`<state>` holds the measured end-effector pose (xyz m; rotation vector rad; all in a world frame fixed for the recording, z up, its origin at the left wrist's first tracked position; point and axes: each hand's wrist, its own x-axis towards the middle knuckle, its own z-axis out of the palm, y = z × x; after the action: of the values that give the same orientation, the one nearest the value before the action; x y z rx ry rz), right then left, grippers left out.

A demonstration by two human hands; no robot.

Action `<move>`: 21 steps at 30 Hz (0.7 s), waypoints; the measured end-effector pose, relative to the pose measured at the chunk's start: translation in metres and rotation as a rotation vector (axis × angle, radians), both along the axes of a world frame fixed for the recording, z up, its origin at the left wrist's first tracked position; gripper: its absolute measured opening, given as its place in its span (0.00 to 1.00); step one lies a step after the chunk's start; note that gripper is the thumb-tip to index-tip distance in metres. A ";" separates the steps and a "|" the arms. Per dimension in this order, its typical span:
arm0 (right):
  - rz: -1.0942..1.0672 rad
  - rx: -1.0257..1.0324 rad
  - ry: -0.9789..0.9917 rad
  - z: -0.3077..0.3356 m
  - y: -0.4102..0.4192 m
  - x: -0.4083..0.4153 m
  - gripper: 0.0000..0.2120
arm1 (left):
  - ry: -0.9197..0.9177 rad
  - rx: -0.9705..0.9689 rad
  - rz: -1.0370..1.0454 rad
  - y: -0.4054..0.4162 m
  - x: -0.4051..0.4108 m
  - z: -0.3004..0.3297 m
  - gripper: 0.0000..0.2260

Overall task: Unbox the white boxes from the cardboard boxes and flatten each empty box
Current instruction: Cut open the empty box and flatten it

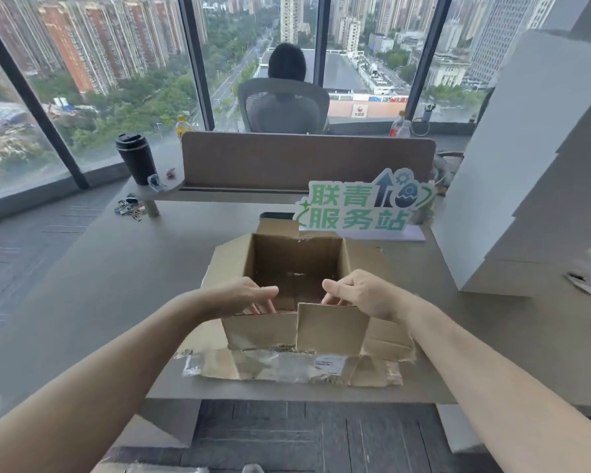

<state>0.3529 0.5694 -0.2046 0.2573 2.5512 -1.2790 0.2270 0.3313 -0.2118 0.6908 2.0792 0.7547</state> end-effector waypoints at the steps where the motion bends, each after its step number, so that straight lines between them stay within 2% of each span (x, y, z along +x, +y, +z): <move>1: 0.019 -0.041 -0.038 0.000 -0.002 0.008 0.22 | -0.028 -0.017 -0.029 -0.005 0.008 0.000 0.15; 3: 0.089 -0.067 -0.127 -0.003 -0.005 0.023 0.17 | -0.073 -0.067 -0.111 -0.015 0.025 -0.008 0.09; 5: 0.170 -0.022 -0.199 -0.013 -0.012 0.037 0.11 | -0.056 -0.158 -0.141 -0.020 0.043 -0.020 0.19; 7: 0.216 0.110 -0.241 -0.027 -0.020 0.047 0.21 | 0.083 -0.229 -0.128 -0.021 0.057 -0.037 0.31; 9: 0.225 0.278 -0.223 -0.042 -0.028 0.054 0.31 | 0.325 -0.297 -0.139 -0.022 0.066 -0.056 0.35; 11: 0.244 0.462 -0.153 -0.055 -0.035 0.059 0.32 | 0.533 -0.371 -0.194 -0.023 0.071 -0.072 0.32; 14: 0.259 0.682 -0.025 -0.076 -0.040 0.062 0.24 | 0.694 -0.373 -0.182 -0.019 0.074 -0.092 0.20; 17: 0.159 0.729 0.102 -0.100 -0.042 0.061 0.16 | 0.825 -0.281 -0.074 -0.018 0.075 -0.111 0.07; 21: 0.026 0.762 0.264 -0.125 -0.045 0.056 0.07 | 0.905 -0.165 0.017 -0.021 0.070 -0.135 0.03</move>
<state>0.4085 0.5246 -0.3299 0.2052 3.1499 -0.2838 0.2967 0.3102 -0.3468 1.0452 2.9099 0.2669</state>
